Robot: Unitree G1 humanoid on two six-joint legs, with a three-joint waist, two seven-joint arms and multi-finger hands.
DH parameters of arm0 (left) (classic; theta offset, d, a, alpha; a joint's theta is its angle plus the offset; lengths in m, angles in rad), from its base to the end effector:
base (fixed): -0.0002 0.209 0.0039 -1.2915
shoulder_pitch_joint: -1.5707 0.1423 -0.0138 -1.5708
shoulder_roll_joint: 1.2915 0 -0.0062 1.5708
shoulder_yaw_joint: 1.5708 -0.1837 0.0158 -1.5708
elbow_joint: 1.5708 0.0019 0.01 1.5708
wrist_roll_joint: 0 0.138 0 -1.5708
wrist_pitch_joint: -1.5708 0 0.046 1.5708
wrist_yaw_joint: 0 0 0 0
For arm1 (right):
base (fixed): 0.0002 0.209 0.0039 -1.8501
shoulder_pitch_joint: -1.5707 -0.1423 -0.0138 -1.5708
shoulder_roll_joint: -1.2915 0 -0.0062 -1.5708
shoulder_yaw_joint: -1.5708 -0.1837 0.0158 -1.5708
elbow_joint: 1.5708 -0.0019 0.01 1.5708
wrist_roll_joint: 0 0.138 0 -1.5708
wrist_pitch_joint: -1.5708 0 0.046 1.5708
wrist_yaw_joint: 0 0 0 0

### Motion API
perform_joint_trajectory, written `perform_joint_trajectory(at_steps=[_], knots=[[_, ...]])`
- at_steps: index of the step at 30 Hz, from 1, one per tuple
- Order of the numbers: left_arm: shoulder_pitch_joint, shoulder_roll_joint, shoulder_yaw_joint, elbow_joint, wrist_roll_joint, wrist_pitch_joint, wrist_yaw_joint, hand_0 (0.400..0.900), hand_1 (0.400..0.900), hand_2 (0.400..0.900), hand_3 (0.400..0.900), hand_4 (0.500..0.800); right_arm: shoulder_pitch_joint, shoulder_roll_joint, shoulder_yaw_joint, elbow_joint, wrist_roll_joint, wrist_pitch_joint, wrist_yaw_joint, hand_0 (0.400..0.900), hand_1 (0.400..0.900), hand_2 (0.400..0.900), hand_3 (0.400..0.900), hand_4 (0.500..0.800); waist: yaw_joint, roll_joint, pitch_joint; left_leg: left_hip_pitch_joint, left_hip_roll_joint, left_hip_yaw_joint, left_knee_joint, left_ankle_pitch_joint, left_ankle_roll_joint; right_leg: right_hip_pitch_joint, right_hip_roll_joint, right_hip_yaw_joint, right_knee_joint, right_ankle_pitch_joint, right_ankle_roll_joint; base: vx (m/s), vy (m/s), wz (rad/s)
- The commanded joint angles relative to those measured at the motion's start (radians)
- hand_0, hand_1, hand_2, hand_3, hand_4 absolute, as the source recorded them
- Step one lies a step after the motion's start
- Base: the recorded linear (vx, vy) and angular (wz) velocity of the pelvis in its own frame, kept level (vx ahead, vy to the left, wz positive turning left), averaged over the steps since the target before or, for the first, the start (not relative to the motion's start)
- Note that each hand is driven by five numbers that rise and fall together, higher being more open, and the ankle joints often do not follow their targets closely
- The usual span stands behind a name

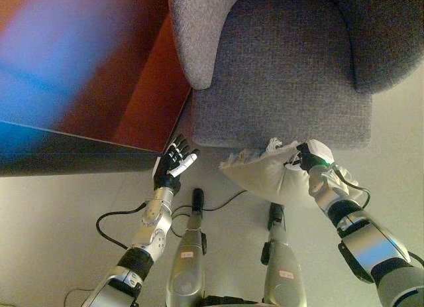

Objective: Pick up the pillow and put it on the sofa.

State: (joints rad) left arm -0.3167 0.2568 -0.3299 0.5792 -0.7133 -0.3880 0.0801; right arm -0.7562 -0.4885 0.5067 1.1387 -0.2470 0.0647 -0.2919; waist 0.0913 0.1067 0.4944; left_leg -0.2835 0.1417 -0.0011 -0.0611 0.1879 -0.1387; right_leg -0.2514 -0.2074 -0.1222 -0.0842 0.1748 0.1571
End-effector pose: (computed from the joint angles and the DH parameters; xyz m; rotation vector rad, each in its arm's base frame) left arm 0.2508 0.1589 0.0182 -0.3262 0.0022 -0.0078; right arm 0.3093 -0.2391 0.0502 -1.1198 0.3431 -0.1644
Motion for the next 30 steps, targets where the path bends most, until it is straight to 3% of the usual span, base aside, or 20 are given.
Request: perform_joint_trajectory(at_steps=[1,15,30], knots=[[-0.053,0.042,-0.014,-0.095,-0.005,-0.110,0.003,0.900,0.900,0.900,0.900,0.800,-0.122,-0.059,0.025,-0.009,0.016,-0.015,-0.030,0.400,0.400,0.400,0.400,0.500,0.016,-0.034,0.026,-0.013,-0.017,-0.012,0.063,-0.101,0.026,-0.093,-0.086,-0.006,0.083,0.028,0.039,0.00,0.000,0.00],[-0.036,0.047,0.016,-0.081,-0.004,-0.082,-0.007,0.900,0.900,0.900,0.900,0.800,-0.055,-0.060,0.001,-0.049,0.008,-0.029,-0.005,0.400,0.400,0.400,0.400,0.500,0.010,-0.051,0.017,0.071,-0.016,0.003,0.048,-0.115,0.027,-0.017,-0.086,-0.006,0.076,0.016,0.039,0.01,-0.002,0.00],[0.110,0.042,0.087,-0.029,0.062,-0.010,-0.032,0.900,0.900,0.900,0.900,0.800,0.251,-0.077,-0.060,-0.335,-0.008,0.010,0.022,0.400,0.400,0.400,0.400,0.500,-0.005,-0.120,-0.174,0.258,0.009,0.029,0.012,-0.132,0.020,0.186,-0.083,-0.019,0.046,-0.015,0.046,0.12,-0.021,0.02]])
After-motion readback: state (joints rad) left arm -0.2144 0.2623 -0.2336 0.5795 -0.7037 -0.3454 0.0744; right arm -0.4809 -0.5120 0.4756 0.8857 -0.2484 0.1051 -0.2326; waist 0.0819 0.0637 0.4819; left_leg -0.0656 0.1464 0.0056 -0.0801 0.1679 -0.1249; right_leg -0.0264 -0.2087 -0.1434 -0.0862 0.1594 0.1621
